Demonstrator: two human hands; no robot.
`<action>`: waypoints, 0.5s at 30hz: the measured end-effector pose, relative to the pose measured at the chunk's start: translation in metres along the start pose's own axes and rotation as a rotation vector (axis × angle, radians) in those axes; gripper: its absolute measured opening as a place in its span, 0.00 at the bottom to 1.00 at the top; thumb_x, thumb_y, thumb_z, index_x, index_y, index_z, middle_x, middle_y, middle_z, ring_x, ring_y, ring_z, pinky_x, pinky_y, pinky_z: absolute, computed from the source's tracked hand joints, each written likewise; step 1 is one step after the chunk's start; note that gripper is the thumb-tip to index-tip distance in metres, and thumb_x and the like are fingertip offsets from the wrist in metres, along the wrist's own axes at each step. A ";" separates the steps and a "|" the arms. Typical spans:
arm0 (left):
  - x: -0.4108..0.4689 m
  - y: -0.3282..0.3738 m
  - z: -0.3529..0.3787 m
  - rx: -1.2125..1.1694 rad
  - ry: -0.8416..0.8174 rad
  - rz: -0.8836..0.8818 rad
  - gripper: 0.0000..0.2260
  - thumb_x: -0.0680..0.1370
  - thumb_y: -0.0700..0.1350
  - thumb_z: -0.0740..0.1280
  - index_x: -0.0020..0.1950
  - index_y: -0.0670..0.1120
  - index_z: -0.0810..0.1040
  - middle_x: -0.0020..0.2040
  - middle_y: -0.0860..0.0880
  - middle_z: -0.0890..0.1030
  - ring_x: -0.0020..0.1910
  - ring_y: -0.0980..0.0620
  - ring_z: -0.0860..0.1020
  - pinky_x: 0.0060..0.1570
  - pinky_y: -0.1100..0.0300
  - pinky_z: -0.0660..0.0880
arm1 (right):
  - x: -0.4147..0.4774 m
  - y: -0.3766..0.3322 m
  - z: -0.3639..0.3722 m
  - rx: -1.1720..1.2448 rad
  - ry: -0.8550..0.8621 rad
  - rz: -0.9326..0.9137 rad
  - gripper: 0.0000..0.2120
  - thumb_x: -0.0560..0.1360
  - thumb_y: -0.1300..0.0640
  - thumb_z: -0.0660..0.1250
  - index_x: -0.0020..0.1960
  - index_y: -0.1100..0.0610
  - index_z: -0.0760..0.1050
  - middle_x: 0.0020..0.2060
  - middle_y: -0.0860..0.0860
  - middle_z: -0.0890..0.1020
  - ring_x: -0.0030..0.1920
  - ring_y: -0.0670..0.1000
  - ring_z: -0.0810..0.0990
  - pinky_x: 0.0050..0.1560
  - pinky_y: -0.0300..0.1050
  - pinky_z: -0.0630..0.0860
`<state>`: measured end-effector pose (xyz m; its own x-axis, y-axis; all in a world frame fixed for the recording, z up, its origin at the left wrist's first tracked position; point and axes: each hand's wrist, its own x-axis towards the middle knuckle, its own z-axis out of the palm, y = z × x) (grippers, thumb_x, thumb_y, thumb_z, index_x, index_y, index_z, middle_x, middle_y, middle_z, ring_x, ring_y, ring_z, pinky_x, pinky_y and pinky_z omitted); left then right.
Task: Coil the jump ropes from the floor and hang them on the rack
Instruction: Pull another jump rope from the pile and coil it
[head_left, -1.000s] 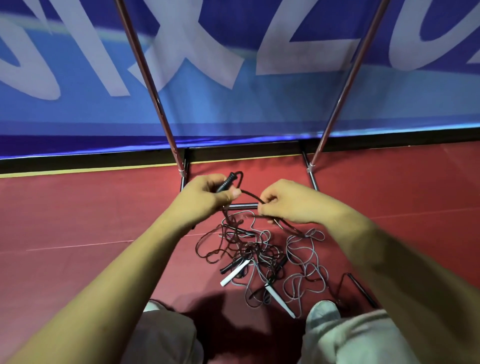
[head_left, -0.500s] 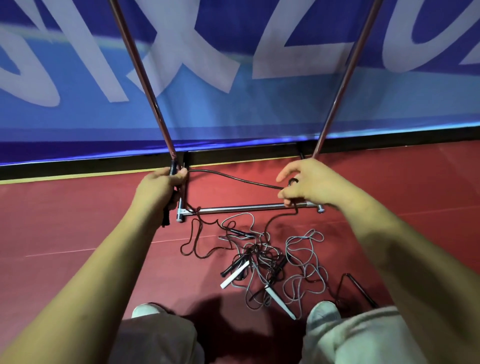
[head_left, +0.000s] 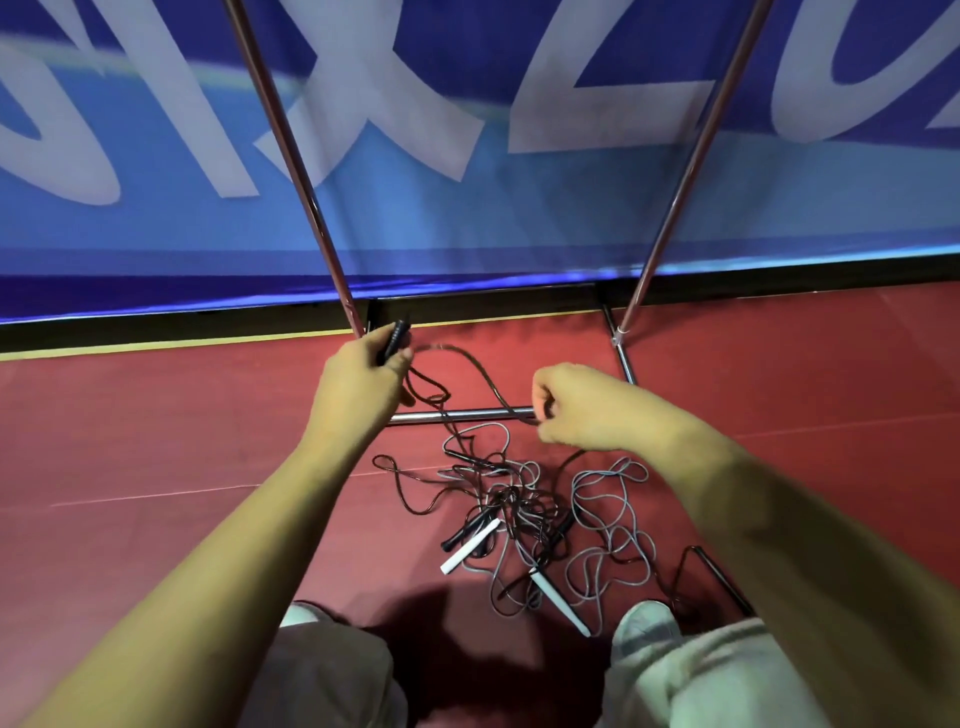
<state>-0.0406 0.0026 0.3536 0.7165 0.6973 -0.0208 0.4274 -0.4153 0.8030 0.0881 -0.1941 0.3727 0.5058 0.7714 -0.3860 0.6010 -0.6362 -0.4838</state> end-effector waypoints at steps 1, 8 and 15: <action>0.000 -0.001 -0.001 -0.020 -0.019 -0.027 0.09 0.80 0.42 0.65 0.58 0.50 0.81 0.45 0.51 0.84 0.34 0.61 0.79 0.31 0.72 0.67 | -0.001 0.001 0.001 -0.058 -0.035 0.009 0.03 0.70 0.64 0.69 0.42 0.58 0.75 0.32 0.47 0.74 0.33 0.49 0.74 0.34 0.41 0.70; -0.022 0.017 0.013 -0.305 -0.628 -0.092 0.07 0.83 0.43 0.63 0.57 0.44 0.79 0.50 0.44 0.85 0.29 0.50 0.77 0.24 0.62 0.56 | -0.003 -0.015 -0.006 0.355 0.124 -0.161 0.09 0.69 0.64 0.74 0.41 0.53 0.76 0.31 0.46 0.71 0.27 0.42 0.65 0.28 0.35 0.64; -0.018 0.023 0.004 -0.385 -0.563 -0.099 0.14 0.77 0.55 0.67 0.37 0.48 0.70 0.28 0.51 0.64 0.24 0.55 0.58 0.25 0.60 0.51 | -0.004 -0.008 -0.011 0.380 0.025 -0.115 0.14 0.68 0.60 0.78 0.50 0.55 0.76 0.30 0.45 0.77 0.27 0.46 0.70 0.31 0.40 0.68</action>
<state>-0.0415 -0.0215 0.3699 0.9058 0.2683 -0.3279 0.3545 -0.0558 0.9334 0.0881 -0.1928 0.3868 0.4663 0.8339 -0.2952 0.3856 -0.4919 -0.7806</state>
